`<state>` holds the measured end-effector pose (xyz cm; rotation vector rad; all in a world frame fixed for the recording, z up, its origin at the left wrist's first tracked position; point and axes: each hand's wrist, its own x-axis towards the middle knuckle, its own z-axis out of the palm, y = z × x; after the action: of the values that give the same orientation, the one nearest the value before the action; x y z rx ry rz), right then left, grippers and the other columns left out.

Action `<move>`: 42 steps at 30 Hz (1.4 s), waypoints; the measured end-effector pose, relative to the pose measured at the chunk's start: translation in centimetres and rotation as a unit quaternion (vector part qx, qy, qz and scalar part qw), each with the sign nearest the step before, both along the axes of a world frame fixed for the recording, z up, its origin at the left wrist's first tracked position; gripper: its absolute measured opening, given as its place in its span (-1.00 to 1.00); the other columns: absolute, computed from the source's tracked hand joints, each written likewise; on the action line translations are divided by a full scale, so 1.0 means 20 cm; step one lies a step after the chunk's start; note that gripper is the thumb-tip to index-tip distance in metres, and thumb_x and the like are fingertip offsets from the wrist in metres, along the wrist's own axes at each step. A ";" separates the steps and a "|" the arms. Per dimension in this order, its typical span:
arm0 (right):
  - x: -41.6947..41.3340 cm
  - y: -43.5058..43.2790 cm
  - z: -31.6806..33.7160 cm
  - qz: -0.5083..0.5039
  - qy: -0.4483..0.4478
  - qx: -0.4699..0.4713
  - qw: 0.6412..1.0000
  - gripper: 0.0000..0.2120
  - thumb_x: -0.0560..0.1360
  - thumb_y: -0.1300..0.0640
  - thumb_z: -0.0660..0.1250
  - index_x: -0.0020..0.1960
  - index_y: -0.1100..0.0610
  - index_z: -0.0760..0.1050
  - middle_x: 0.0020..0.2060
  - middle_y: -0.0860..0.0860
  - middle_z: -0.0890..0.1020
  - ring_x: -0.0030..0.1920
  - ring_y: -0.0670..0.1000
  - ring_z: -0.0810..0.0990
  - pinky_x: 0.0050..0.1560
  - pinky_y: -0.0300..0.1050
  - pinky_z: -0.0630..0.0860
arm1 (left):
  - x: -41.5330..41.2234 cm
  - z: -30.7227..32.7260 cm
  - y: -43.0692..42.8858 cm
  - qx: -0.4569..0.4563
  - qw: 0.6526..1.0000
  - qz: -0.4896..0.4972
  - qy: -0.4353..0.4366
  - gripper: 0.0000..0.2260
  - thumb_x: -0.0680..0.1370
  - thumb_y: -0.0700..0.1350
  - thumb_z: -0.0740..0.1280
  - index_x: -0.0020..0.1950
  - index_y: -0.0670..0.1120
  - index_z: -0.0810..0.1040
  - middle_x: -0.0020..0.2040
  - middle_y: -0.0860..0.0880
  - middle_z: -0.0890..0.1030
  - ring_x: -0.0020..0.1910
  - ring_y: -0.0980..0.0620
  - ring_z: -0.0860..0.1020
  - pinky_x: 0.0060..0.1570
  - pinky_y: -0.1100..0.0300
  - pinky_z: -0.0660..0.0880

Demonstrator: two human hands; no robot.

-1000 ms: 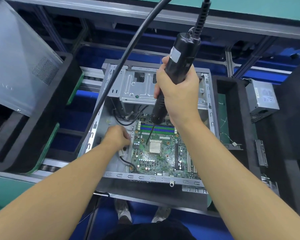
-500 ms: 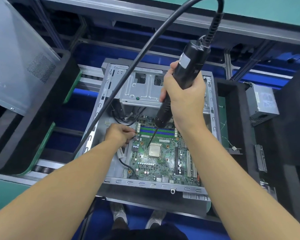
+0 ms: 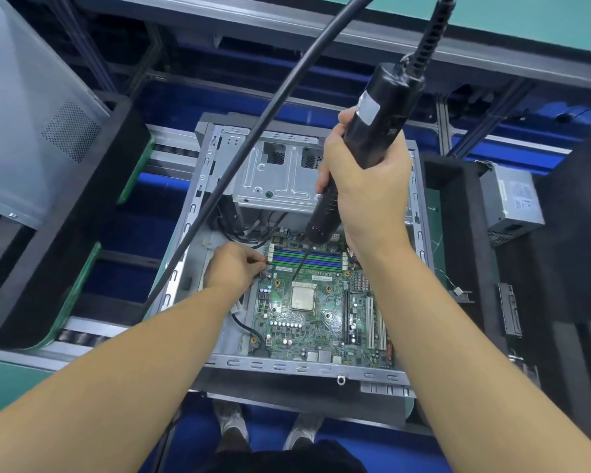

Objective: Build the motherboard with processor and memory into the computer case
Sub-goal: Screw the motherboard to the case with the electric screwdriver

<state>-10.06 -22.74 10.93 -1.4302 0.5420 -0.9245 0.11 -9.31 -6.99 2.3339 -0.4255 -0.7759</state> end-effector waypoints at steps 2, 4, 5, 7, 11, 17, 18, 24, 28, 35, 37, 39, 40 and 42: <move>0.00 0.00 0.00 -0.001 0.001 -0.003 1.000 -0.86 0.50 0.23 0.36 0.01 0.03 0.49 -0.33 0.06 0.53 -0.44 0.08 0.51 -0.31 -0.01 0.54 | 0.00 0.01 0.00 0.027 0.999 -0.042 -0.022 -0.92 0.52 -0.14 0.43 -0.03 -0.02 0.71 -0.27 0.02 0.68 -0.31 0.00 0.64 -0.17 0.03 0.65; 0.00 -0.01 0.00 -0.002 0.002 -0.002 1.000 -0.85 0.50 0.23 0.36 0.01 0.03 0.49 -0.32 0.06 0.53 -0.44 0.08 0.51 -0.31 -0.01 0.54 | 0.00 0.03 -0.01 0.077 0.987 -0.123 -0.074 -0.86 0.57 -0.12 0.37 0.07 0.00 0.69 -0.13 -0.01 0.70 -0.23 -0.03 0.65 -0.13 0.06 0.63; 0.00 -0.01 0.00 -0.001 0.001 -0.001 1.000 -0.85 0.50 0.24 0.36 0.01 0.03 0.49 -0.31 0.05 0.53 -0.44 0.08 0.52 -0.31 -0.01 0.55 | -0.01 0.04 -0.01 0.087 0.981 -0.143 -0.095 -0.84 0.58 -0.12 0.35 0.10 0.01 0.69 -0.08 -0.02 0.71 -0.20 -0.03 0.65 -0.12 0.07 0.62; 0.00 -0.02 0.00 -0.002 -0.003 0.000 1.000 -0.84 0.50 0.24 0.36 0.01 0.02 0.49 -0.32 0.00 0.54 -0.44 0.08 0.52 -0.31 -0.03 0.54 | 0.00 0.04 -0.01 0.088 0.979 -0.155 -0.102 -0.83 0.59 -0.12 0.34 0.12 0.01 0.68 -0.05 -0.03 0.70 -0.17 -0.03 0.65 -0.10 0.08 0.61; 0.00 -0.02 0.00 -0.007 0.002 -0.007 1.000 -0.85 0.52 0.27 0.36 0.01 0.06 0.49 -0.34 0.02 0.54 -0.45 0.06 0.52 -0.32 -0.09 0.53 | -0.01 0.04 0.00 0.074 0.982 -0.144 -0.098 -0.84 0.58 -0.12 0.35 0.09 -0.03 0.69 -0.07 -0.03 0.70 -0.17 -0.02 0.63 -0.16 0.20 0.55; 0.03 -0.01 0.00 0.000 0.004 0.010 1.000 -0.84 0.53 0.31 0.35 0.02 0.08 0.49 -0.32 0.06 0.53 -0.42 0.09 0.50 -0.34 -0.05 0.54 | 0.00 0.05 0.00 0.039 0.993 -0.089 -0.065 -0.88 0.54 -0.13 0.42 0.05 -0.07 0.68 -0.19 -0.03 0.67 -0.22 -0.01 0.63 -0.21 0.15 0.59; 0.04 0.00 0.00 0.001 0.001 0.014 1.000 -0.85 0.53 0.32 0.35 0.02 0.10 0.49 -0.31 0.07 0.52 -0.42 0.10 0.49 -0.35 -0.07 0.53 | -0.01 0.05 0.00 0.032 0.994 -0.084 -0.059 -0.88 0.53 -0.15 0.42 0.06 -0.08 0.68 -0.22 0.00 0.66 -0.25 0.02 0.63 -0.26 0.19 0.57; 0.11 0.01 0.01 0.012 -0.010 0.019 1.000 -0.84 0.52 0.33 0.34 0.01 0.11 0.48 -0.28 0.10 0.50 -0.38 0.14 0.47 -0.37 -0.10 0.52 | 0.00 0.05 0.00 0.034 0.995 -0.078 -0.052 -0.88 0.53 -0.15 0.42 0.05 -0.07 0.69 -0.26 0.03 0.62 -0.28 0.07 0.60 -0.25 0.23 0.56; 0.17 0.02 -0.01 0.013 -0.007 0.005 1.000 -0.85 0.51 0.32 0.35 -0.01 0.12 0.46 -0.31 0.11 0.50 -0.41 0.10 0.49 -0.37 -0.07 0.53 | 0.00 0.05 0.01 0.035 0.995 -0.070 -0.056 -0.86 0.53 -0.15 0.42 0.07 -0.07 0.70 -0.15 -0.04 0.68 -0.22 0.03 0.61 -0.21 0.25 0.53; 0.24 0.05 -0.09 0.012 -0.015 0.025 1.000 -0.87 0.51 0.27 0.36 0.03 0.13 0.48 -0.31 0.17 0.51 -0.40 0.11 0.50 -0.34 -0.15 0.51 | 0.00 0.03 0.00 0.048 0.995 -0.064 -0.052 -0.82 0.53 -0.10 0.42 0.10 -0.09 0.69 -0.07 -0.07 0.69 -0.15 -0.01 0.63 -0.18 0.26 0.53; 0.26 0.05 -0.10 0.015 -0.013 0.022 1.000 -0.86 0.51 0.26 0.36 0.02 0.10 0.48 -0.30 0.18 0.51 -0.40 0.10 0.50 -0.34 -0.14 0.51 | 0.00 0.02 0.00 0.043 0.996 -0.063 -0.053 -0.82 0.51 -0.10 0.44 0.09 -0.10 0.69 -0.08 -0.06 0.69 -0.15 0.00 0.63 -0.14 0.24 0.54; 0.27 0.06 -0.11 0.019 -0.005 0.020 1.000 -0.86 0.51 0.26 0.36 0.01 0.09 0.48 -0.31 0.25 0.50 -0.41 0.09 0.51 -0.34 -0.08 0.52 | 0.00 0.01 0.01 0.031 0.996 -0.060 -0.052 -0.83 0.50 -0.11 0.46 0.07 -0.10 0.70 -0.10 -0.05 0.69 -0.15 0.01 0.63 -0.11 0.19 0.58; 0.27 0.06 -0.12 0.020 -0.002 0.020 1.000 -0.87 0.51 0.27 0.36 0.00 0.10 0.47 -0.30 0.29 0.50 -0.41 0.09 0.51 -0.34 -0.05 0.53 | 0.00 0.01 0.01 0.027 0.997 -0.057 -0.051 -0.84 0.49 -0.11 0.46 0.05 -0.09 0.70 -0.12 -0.04 0.69 -0.16 0.01 0.63 -0.13 0.18 0.58; 0.28 0.06 -0.12 0.021 0.000 0.022 1.000 -0.86 0.51 0.29 0.35 0.00 0.12 0.46 -0.29 0.34 0.49 -0.41 0.10 0.50 -0.33 -0.02 0.53 | 0.00 0.01 0.01 0.023 0.997 -0.054 -0.052 -0.85 0.48 -0.11 0.47 0.03 -0.08 0.71 -0.15 -0.04 0.69 -0.19 0.01 0.63 -0.18 0.21 0.57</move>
<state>-4.53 -21.46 8.50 -1.3966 0.5281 -0.8746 0.12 -9.09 -6.82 2.4187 -0.5891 -0.7242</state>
